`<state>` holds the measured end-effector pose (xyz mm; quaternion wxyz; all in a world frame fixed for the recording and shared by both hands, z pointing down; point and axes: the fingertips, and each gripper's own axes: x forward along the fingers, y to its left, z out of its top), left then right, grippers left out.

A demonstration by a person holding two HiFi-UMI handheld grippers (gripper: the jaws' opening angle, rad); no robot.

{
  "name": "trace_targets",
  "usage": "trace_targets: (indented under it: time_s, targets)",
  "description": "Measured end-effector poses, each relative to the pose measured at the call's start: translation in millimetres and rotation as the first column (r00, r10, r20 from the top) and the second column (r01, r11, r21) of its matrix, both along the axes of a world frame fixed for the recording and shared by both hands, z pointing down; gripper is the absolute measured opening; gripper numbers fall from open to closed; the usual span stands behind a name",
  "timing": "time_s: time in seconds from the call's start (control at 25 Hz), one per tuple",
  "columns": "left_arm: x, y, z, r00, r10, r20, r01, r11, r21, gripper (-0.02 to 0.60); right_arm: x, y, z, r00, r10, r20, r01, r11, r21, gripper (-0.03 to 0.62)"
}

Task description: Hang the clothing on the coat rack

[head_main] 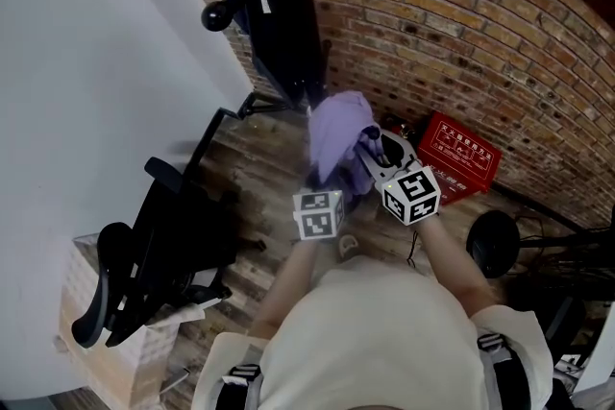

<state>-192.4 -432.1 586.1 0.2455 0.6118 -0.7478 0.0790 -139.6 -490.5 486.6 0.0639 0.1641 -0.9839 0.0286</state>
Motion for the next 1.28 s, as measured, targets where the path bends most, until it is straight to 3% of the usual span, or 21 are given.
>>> trace_targets:
  time_s: [0.2,0.4,0.6,0.88,1.08,1.28]
  targets:
    - [1,9,-3,1.000,-0.004,-0.015,0.004,1.000,0.006,0.047,13,3,-5,1.000,0.030,-0.006,-0.030,0.999,0.034,0.158]
    - [9,23,-8,0.999,0.016,-0.048,-0.015,1.000,0.021,0.223,34,6,-2,0.997,0.081,-0.007,-0.081,0.997,0.012,0.161]
    - [16,43,-25,0.999,0.003,-0.034,0.000,0.998,0.066,0.267,55,20,1,0.994,0.107,-0.014,-0.107,0.994,-0.001,0.161]
    - [28,81,-50,0.999,-0.020,-0.038,0.025,0.991,0.135,0.261,79,62,-9,0.995,0.099,0.005,-0.099,0.995,0.017,0.161]
    - [38,117,-71,0.999,-0.049,-0.006,0.049,0.982,0.184,0.134,104,95,-19,0.993,0.113,0.019,-0.114,0.993,0.038,0.155]
    - [52,157,-84,0.997,-0.081,0.014,0.076,0.973,0.218,0.058,134,130,-24,0.990,0.139,0.020,-0.139,0.989,0.044,0.086]
